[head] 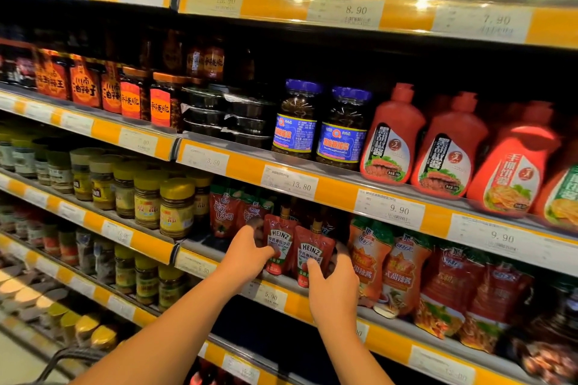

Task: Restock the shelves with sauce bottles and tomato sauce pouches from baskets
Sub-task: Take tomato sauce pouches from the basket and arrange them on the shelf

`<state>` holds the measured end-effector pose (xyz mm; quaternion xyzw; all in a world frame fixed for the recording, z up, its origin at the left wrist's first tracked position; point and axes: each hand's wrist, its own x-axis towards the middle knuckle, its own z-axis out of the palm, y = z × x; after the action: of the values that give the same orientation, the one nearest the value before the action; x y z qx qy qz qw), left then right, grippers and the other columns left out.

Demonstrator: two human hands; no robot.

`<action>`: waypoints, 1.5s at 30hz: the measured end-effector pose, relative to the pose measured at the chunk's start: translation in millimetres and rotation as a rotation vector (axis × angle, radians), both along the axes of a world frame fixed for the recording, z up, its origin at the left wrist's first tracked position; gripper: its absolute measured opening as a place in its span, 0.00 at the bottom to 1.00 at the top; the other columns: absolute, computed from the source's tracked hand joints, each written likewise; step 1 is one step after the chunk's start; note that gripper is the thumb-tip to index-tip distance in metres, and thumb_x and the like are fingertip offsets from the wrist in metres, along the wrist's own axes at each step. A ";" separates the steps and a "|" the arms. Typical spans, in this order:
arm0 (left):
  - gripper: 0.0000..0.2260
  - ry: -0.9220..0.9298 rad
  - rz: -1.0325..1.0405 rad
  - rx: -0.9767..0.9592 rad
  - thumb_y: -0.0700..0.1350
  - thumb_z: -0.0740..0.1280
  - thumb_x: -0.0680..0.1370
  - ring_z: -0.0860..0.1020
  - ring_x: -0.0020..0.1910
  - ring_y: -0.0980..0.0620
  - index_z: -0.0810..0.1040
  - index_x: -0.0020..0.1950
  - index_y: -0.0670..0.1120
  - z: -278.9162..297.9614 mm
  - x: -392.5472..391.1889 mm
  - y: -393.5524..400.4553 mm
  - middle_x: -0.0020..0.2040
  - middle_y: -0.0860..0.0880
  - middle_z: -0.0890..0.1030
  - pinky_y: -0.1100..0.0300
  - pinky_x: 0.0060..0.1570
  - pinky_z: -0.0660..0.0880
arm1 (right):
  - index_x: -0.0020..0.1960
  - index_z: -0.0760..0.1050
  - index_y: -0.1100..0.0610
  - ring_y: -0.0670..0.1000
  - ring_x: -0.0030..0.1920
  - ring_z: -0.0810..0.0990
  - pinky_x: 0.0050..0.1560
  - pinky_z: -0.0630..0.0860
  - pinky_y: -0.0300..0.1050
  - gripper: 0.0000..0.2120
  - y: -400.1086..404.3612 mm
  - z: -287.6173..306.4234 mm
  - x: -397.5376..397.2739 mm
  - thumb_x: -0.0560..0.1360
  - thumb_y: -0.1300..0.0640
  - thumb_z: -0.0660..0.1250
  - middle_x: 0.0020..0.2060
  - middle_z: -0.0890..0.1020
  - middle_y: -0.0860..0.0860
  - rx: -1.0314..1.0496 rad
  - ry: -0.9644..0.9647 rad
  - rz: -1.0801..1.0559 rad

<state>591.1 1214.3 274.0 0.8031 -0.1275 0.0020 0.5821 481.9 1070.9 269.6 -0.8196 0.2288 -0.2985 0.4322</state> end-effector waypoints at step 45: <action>0.12 -0.354 -0.216 0.684 0.59 0.56 0.86 0.75 0.51 0.48 0.72 0.49 0.55 -19.1 -11.4 -5.0 0.48 0.50 0.75 0.51 0.51 0.73 | 0.73 0.69 0.52 0.62 0.64 0.72 0.62 0.70 0.55 0.23 2.2 4.6 1.0 0.85 0.40 0.53 0.63 0.76 0.58 -0.613 0.591 0.302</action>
<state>579.7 1209.3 254.9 0.9198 -0.3027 0.0366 0.2468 482.9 1073.1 274.2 -0.9840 0.1214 -0.0394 0.1243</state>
